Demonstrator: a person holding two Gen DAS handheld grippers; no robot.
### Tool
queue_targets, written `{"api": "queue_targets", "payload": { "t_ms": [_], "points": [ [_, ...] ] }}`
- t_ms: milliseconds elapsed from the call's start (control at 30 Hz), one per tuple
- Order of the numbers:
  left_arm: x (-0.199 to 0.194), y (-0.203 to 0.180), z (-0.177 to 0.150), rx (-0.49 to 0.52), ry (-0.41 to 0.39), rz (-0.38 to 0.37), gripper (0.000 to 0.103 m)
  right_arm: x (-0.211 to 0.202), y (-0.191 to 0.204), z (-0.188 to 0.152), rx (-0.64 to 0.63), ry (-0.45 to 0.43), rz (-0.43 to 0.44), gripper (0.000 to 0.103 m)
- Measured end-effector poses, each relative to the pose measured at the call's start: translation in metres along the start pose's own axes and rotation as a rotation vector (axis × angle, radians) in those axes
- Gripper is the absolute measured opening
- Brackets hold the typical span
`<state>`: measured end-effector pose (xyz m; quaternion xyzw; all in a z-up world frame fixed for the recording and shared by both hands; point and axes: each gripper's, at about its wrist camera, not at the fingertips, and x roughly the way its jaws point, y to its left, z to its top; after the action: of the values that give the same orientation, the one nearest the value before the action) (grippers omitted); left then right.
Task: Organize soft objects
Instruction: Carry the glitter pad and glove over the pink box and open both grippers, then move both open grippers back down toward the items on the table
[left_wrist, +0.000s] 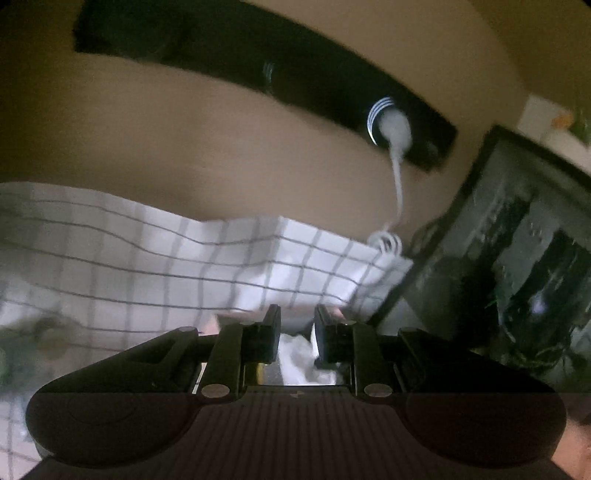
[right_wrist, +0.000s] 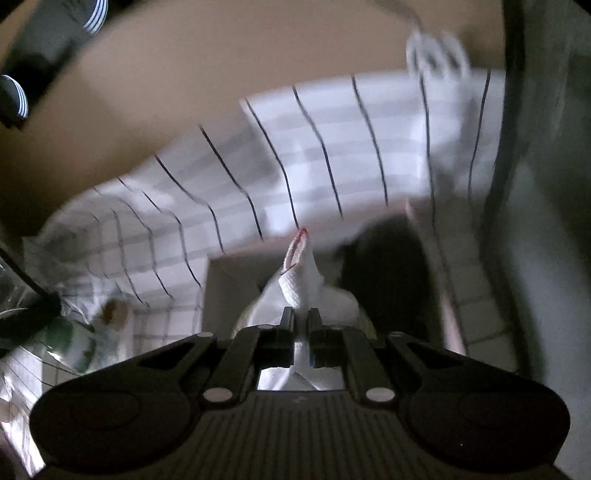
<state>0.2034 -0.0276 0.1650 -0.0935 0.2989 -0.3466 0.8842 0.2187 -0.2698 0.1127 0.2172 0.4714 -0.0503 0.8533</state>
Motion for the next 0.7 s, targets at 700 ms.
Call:
{"api": "queue_targets", "payload": {
  "t_ms": [700],
  "points": [
    [-0.098,0.090,-0.049,-0.158,-0.056,0.067,0.022,-0.091,0.040,-0.007,-0.096,-0.177,-0.032,0.044]
  ]
}}
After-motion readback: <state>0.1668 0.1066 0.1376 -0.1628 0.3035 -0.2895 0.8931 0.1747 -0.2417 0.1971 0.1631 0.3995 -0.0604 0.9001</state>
